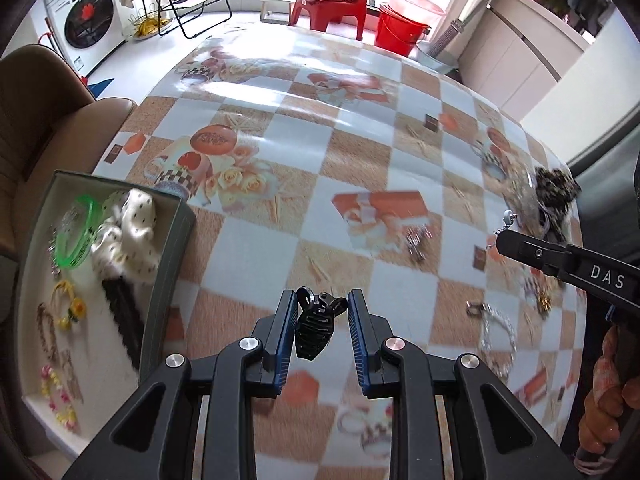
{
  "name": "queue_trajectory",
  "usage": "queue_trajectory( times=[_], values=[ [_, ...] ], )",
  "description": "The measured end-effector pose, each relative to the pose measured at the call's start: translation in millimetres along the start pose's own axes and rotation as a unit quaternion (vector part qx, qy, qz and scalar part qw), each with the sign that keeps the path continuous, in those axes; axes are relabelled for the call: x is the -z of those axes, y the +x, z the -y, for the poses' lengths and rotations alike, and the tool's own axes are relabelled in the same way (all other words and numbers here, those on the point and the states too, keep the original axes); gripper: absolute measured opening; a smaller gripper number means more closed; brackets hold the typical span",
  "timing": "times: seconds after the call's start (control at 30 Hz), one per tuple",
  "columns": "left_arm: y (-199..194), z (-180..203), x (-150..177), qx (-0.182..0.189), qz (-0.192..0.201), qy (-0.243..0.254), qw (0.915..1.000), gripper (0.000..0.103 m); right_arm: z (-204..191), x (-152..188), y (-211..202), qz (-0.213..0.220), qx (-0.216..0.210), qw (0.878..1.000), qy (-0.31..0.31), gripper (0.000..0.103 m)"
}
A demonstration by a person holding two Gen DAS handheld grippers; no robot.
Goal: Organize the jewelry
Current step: 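Carry the black claw clip and silver earring over the tray with both tools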
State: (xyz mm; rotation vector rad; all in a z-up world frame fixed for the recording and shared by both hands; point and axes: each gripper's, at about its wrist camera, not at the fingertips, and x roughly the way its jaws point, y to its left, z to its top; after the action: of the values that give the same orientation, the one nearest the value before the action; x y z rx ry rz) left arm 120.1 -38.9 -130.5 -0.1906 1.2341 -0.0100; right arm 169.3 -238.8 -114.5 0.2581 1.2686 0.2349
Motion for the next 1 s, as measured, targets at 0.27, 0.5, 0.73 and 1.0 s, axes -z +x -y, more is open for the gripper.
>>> queue_trajectory(
  times=[0.27,0.5,0.73,1.0],
  values=[
    [-32,7,35,-0.007,-0.009,0.003,0.9999,0.029,-1,38,-27,-0.017,-0.008,1.0,0.003,0.012],
    [-46,-4,62,0.004,-0.023,0.025,0.9994,0.03,-13,74,-42,-0.022,0.0,1.0,0.009,0.012],
    [-60,-30,83,0.012,-0.035,0.056,0.9978,0.03,-35,107,-49,-0.018,0.017,0.999,0.029,0.012],
    [-81,-69,98,0.012,-0.034,0.063,0.9973,0.03,-76,136,-56,-0.018,0.021,0.999,0.029,0.012]
  ],
)
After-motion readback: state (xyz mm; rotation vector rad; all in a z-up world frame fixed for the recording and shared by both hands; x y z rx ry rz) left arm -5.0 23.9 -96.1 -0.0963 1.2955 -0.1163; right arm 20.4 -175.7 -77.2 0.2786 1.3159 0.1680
